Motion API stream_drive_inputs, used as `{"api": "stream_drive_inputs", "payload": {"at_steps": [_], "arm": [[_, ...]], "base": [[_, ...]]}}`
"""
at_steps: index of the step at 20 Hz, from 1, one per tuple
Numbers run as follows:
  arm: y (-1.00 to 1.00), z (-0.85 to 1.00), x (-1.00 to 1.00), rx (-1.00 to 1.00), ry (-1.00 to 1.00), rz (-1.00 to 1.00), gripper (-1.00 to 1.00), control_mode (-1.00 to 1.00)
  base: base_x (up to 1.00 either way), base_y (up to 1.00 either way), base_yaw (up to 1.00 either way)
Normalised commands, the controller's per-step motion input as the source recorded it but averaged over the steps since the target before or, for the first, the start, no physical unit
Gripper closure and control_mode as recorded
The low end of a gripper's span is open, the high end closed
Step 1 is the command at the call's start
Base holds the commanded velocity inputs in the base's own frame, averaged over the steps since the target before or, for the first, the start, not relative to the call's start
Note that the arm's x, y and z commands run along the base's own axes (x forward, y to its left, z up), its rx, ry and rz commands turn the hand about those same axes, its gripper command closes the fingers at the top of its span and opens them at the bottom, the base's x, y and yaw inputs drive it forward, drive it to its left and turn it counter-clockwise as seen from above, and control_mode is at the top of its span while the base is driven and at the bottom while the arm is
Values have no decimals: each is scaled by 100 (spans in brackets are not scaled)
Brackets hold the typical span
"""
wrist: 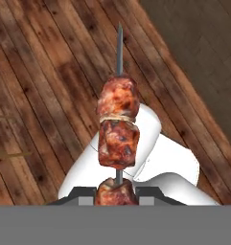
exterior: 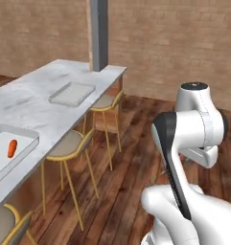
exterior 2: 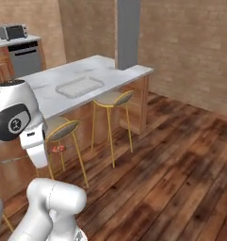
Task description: Place the cold items (carrot and mushroom) from the fridge in one tupperware on the dining counter. Place the warm items (kebab skewer and hot dog) in the stove area in another tupperware.
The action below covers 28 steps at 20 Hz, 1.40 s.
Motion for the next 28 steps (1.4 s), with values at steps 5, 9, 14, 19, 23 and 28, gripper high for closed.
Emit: {"api": "stream_drive_inputs", "payload": {"at_steps": [5,9,14,19,23,28], "arm": [[0,0,0,0,0,0,100,100],[0,0,0,0,0,0,100,100],[0,0,0,0,0,0,100,100],[0,0,0,0,0,0,100,100],[0,0,0,0,0,0,100,100],[0,0,0,0,0,0,100,100]], "base": [[74,-81,65],[34,-71,78],[14,-60,82],[5,-70,78],[11,-100,31],[3,-100,3]]}}
